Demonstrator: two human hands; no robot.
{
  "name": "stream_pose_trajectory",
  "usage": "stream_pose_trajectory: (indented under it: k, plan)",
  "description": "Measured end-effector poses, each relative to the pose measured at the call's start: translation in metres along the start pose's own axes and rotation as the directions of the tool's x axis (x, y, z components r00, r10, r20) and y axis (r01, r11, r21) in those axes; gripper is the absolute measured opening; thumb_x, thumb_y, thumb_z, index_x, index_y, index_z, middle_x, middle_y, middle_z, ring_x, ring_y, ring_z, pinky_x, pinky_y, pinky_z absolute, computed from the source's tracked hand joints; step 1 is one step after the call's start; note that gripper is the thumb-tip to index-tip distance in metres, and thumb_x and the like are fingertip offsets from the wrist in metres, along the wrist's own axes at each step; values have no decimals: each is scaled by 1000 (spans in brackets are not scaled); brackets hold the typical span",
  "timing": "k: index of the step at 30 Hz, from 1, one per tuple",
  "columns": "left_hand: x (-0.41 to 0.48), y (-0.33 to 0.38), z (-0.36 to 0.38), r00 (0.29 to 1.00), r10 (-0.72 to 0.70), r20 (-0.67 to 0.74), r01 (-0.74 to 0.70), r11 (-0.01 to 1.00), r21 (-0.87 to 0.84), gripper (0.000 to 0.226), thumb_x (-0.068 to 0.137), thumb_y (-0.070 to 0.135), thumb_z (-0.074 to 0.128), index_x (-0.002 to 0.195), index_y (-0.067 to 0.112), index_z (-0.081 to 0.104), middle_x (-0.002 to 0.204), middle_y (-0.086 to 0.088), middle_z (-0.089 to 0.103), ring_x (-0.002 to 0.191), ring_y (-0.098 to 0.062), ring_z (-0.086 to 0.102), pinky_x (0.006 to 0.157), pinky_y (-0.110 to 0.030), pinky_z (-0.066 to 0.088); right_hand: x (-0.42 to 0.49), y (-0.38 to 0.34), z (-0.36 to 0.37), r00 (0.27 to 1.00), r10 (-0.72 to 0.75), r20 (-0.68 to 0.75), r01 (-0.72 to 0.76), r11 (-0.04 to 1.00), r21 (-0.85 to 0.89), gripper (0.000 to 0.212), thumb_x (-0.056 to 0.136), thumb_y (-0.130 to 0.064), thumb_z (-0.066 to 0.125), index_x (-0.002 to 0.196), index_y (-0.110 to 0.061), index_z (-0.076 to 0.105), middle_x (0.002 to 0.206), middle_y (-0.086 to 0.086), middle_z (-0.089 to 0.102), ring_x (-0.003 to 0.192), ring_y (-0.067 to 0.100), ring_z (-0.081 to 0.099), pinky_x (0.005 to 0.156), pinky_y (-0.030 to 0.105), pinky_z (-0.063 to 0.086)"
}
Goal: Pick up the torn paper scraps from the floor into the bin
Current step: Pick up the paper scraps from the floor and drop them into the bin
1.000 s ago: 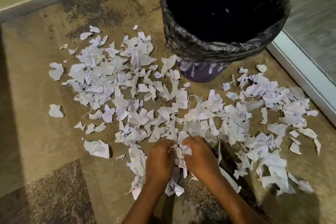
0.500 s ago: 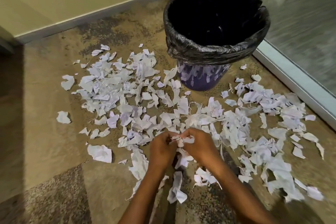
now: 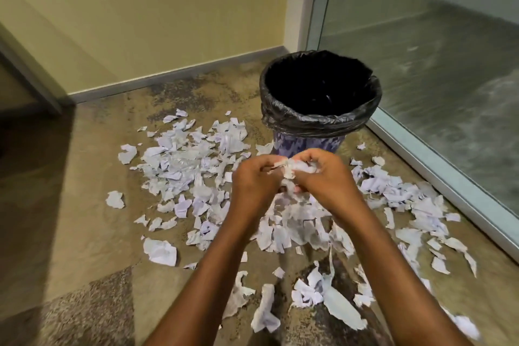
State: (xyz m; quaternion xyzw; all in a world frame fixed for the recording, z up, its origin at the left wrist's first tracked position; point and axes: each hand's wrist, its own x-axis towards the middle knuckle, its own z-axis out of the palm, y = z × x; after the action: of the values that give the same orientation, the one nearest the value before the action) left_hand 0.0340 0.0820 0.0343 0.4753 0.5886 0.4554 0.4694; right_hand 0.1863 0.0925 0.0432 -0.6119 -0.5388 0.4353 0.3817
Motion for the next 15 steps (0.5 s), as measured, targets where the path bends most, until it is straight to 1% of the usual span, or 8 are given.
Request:
stream_pose_trajectory:
  k: [2, 3, 4, 6, 8, 11, 13, 15]
  plan:
    - [12, 31, 0, 998, 64, 14, -65, 998, 27, 20, 96, 7, 70, 100, 22, 82, 78, 4, 79, 65, -18, 74, 56, -34, 60, 8, -26, -15, 998, -52, -24, 53, 998, 29, 20, 87, -2, 80, 92, -21, 76, 85, 3, 79, 70, 22, 78, 74, 52, 68]
    - [18, 49, 1, 995, 99, 30, -100, 995, 25, 16, 96, 8, 73, 101, 20, 82, 79, 3, 79, 66, -19, 74, 55, -34, 60, 13, -40, -24, 996, -83, -40, 85, 996, 42, 20, 86, -3, 82, 92, -20, 76, 85, 2, 79, 71, 21, 78, 73, 50, 68]
    - [25, 65, 2, 989, 136, 49, -137, 990, 20, 14, 95, 10, 75, 104, 19, 82, 83, 3, 80, 71, -20, 76, 59, -35, 62, 19, -54, -32, 992, -113, -54, 116, 992, 57, 20, 86, -2, 83, 92, -19, 76, 85, 1, 78, 72, 19, 77, 72, 47, 68]
    - [42, 96, 4, 976, 206, 77, -207, 978, 15, 14, 93, 11, 78, 106, 16, 81, 89, 0, 81, 79, -17, 78, 68, -33, 64, 33, -77, -47, 984, -158, -80, 166, 981, 103, 22, 85, 0, 85, 90, -18, 75, 88, 1, 77, 73, 15, 77, 69, 39, 67]
    - [57, 124, 10, 965, 242, 104, -245, 969, 19, 17, 92, 10, 80, 108, 13, 80, 94, -3, 82, 86, -19, 79, 75, -34, 66, 50, -95, -62, 976, -188, -111, 202, 970, 134, 23, 84, 1, 85, 87, -19, 74, 86, -1, 77, 74, 15, 76, 68, 35, 66]
    - [85, 152, 22, 958, 234, 167, -233, 972, -27, 20, 90, 2, 80, 110, 4, 78, 101, -13, 81, 96, -30, 79, 85, -45, 67, 78, -112, -77, 961, -227, -156, 247, 962, 120, 24, 83, 6, 82, 86, -15, 72, 82, 1, 76, 70, 16, 74, 65, 34, 66]
    - [103, 159, 30, 962, 196, 188, -195, 981, -26, 24, 89, -2, 79, 112, 2, 77, 107, -17, 80, 96, -28, 79, 90, -50, 65, 99, -117, -82, 960, -218, -177, 238, 966, 98, 25, 83, 9, 79, 83, -14, 69, 82, 3, 75, 68, 18, 71, 63, 34, 65]
    - [117, 158, 37, 964, 158, 212, -162, 987, 1, 25, 92, -2, 75, 116, 5, 75, 114, -16, 78, 96, -23, 75, 94, -51, 63, 119, -115, -84, 960, -191, -204, 209, 975, 72, 25, 83, 9, 78, 83, -14, 68, 83, 4, 73, 70, 21, 70, 65, 36, 65]
